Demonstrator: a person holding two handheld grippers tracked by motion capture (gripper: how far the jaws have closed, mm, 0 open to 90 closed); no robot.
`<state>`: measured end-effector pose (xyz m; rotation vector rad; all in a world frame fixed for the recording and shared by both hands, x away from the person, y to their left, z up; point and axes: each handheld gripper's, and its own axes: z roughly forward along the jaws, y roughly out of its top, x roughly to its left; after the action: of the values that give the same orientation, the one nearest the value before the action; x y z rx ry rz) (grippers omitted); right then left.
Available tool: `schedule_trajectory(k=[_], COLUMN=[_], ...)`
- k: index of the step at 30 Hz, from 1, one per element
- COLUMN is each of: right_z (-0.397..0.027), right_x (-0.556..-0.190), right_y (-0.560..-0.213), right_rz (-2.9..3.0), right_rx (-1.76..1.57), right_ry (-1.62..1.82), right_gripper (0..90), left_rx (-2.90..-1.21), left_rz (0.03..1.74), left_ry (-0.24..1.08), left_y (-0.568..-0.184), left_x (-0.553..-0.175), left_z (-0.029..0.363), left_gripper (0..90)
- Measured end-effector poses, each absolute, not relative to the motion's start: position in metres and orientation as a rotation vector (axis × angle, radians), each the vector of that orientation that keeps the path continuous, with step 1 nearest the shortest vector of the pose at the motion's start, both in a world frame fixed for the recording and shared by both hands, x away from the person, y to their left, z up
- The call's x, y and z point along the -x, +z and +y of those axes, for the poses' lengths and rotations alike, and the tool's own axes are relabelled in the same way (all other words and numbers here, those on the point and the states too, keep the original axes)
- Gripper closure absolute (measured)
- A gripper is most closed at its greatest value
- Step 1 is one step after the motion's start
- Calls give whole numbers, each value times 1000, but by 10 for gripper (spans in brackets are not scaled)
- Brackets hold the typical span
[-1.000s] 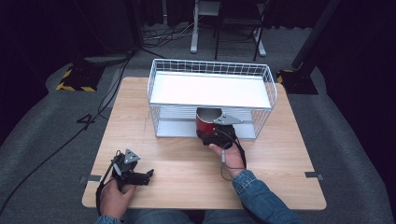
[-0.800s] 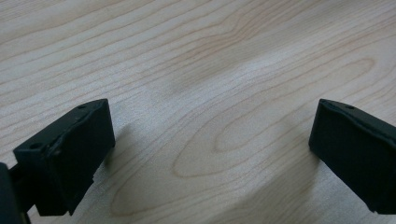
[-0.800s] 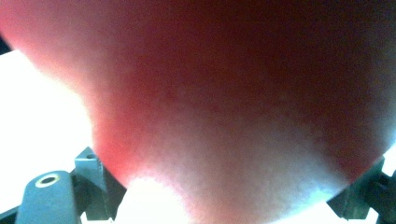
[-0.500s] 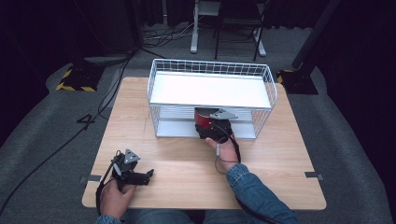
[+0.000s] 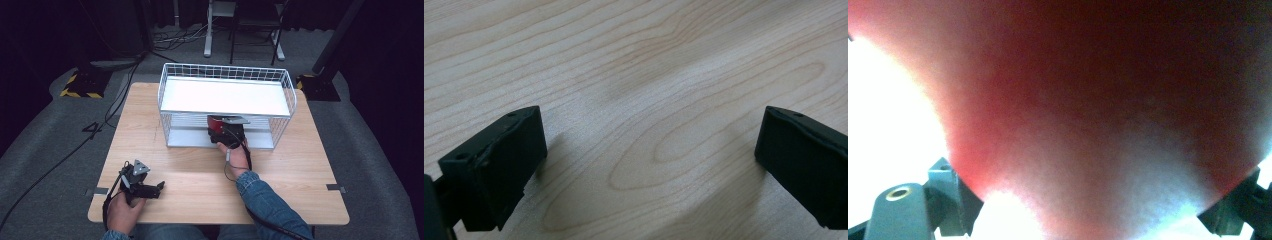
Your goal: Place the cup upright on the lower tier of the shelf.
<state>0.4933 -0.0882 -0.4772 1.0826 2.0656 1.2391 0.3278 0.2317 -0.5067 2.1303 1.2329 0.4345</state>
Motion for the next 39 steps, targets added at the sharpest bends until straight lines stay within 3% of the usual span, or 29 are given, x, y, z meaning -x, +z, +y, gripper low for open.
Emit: schedule_trajectory(k=[31, 34, 37, 39], right_z=[-92, -92, -92, -92], right_x=[-502, -503, -503, -502], right_y=[-486, -487, -486, -486], right_rz=[2047, 2042, 2030, 2035], right_rx=[-1136, -1130, -1128, -1113], right_ry=[1257, 1258, 1253, 1247], right_gripper=[163, 134, 0, 2], left_rx=[-2131, -2129, -2129, -2129], left_rz=[1232, 1233, 1233, 1233], left_ry=[436, 438, 437, 437], left_y=[-507, -507, -507, -507], left_x=[-328, -328, -328, -328], left_z=[232, 232, 232, 232], left_gripper=[5, 5, 5, 5])
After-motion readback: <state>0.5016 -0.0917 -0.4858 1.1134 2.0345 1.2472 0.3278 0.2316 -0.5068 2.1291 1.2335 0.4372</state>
